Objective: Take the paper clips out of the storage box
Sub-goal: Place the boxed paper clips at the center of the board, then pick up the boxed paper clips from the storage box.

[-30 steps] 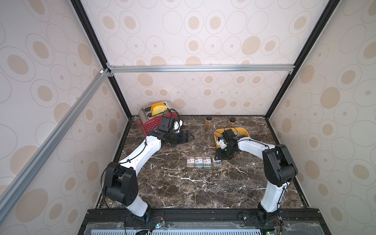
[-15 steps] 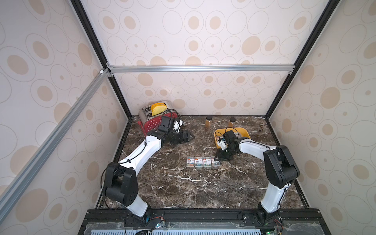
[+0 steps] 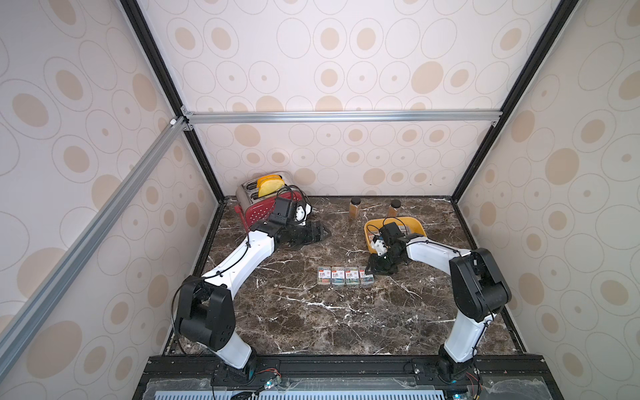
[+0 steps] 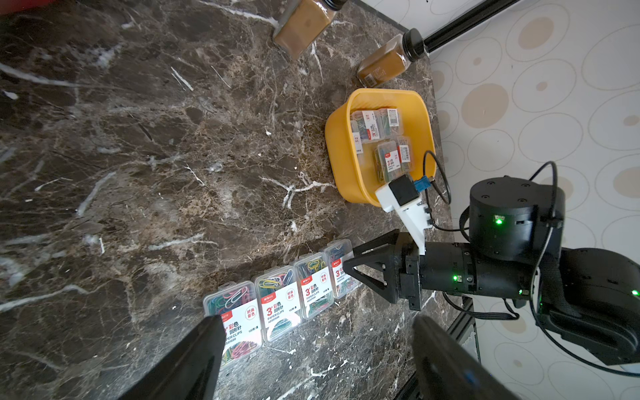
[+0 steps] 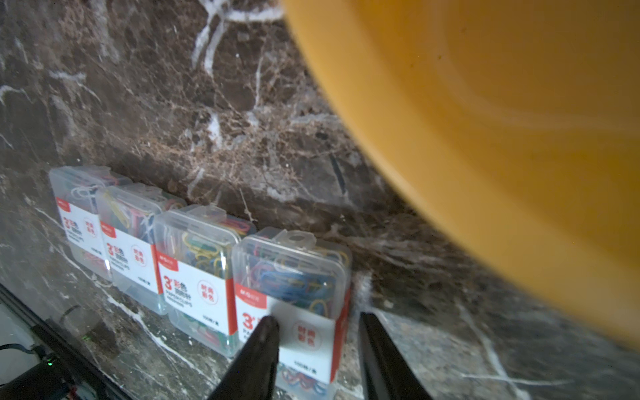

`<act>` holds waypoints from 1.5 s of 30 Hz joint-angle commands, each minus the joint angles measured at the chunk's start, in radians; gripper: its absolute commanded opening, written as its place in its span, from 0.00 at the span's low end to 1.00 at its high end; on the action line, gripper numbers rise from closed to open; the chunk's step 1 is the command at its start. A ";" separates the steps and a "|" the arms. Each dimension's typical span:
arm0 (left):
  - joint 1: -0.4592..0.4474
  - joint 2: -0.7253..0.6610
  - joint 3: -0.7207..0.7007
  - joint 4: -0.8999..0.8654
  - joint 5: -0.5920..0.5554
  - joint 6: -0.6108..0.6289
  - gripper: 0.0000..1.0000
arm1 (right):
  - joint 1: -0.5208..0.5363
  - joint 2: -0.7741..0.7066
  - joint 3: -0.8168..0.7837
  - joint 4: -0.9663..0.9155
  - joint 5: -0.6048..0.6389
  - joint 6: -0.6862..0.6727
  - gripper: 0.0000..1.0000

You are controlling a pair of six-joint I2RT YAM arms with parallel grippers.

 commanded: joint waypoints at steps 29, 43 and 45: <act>0.002 0.057 0.206 -0.128 -0.061 0.144 0.99 | -0.120 0.356 0.713 -0.319 0.270 -0.298 0.73; 0.012 0.097 0.224 -0.128 -0.047 0.147 0.99 | -0.121 0.428 0.693 -0.273 0.152 -0.251 0.77; 0.015 0.100 0.228 -0.132 -0.047 0.148 0.99 | -0.119 0.437 0.692 -0.272 0.158 -0.246 0.77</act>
